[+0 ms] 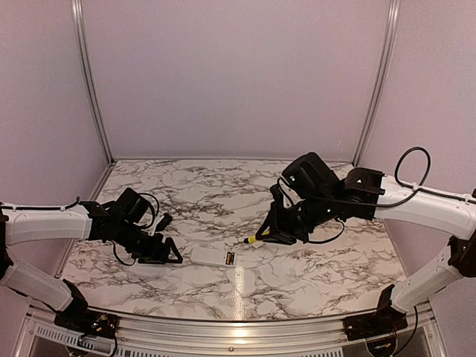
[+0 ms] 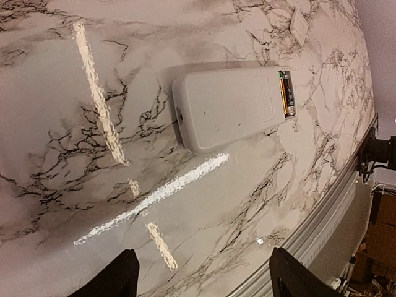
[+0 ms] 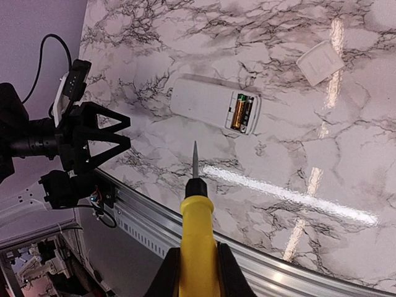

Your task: Unload the batteries from the remote control

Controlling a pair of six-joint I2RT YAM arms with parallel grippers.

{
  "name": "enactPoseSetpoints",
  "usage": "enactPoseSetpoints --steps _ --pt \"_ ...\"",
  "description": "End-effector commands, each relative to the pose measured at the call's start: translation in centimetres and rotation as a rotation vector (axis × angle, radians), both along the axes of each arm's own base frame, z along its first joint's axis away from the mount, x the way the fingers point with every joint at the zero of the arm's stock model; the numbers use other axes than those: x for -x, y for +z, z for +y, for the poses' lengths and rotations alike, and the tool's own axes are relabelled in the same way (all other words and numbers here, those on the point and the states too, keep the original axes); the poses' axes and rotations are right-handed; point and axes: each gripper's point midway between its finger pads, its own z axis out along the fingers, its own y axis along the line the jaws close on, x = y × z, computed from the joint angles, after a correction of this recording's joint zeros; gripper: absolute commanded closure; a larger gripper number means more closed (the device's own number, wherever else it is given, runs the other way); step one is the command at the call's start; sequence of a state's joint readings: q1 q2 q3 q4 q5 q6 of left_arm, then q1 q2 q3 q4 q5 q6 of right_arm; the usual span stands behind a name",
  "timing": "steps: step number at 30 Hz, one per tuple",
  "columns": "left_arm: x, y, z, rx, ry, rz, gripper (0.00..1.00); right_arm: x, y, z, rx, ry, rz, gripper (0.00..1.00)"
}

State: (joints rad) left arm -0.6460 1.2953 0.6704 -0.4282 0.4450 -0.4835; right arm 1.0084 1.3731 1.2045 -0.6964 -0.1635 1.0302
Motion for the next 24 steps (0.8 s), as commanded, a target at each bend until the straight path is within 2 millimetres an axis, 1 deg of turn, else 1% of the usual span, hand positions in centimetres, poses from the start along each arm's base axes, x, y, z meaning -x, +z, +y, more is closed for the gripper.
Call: enactPoseSetpoints --steps 1,4,7,10,13,17,21,24 --pt "-2.7 0.7 -2.0 0.02 0.009 -0.064 0.26 -0.6 0.0 0.3 0.014 -0.042 -0.005 1.0" --pt "-3.9 0.3 -2.8 -0.002 0.006 -0.069 0.3 -0.9 -0.8 1.0 0.029 -0.036 0.007 1.0" --pt "-4.8 0.0 -3.7 -0.007 -0.006 -0.064 0.35 -1.0 -2.0 1.2 0.076 -0.036 0.035 1.0" --pt "-5.6 -0.5 -4.4 -0.025 -0.027 -0.059 0.42 -1.3 -2.8 1.4 0.106 -0.035 0.05 1.0" --pt "-6.1 -1.2 -4.8 -0.048 -0.044 -0.047 0.46 -1.6 -3.5 1.8 0.12 -0.024 0.066 1.0" --pt "-6.5 -2.1 -5.0 -0.08 -0.063 -0.031 0.5 -2.2 -3.7 1.9 0.123 -0.008 0.063 1.0" --pt "-6.4 -2.5 -5.2 -0.091 -0.072 -0.012 0.57 -2.8 -3.6 1.1 0.123 -0.011 0.059 1.0" --pt "-6.3 -2.8 -5.3 -0.107 -0.078 -0.011 0.6 -2.9 -3.6 0.5 0.122 -0.013 0.056 1.0"
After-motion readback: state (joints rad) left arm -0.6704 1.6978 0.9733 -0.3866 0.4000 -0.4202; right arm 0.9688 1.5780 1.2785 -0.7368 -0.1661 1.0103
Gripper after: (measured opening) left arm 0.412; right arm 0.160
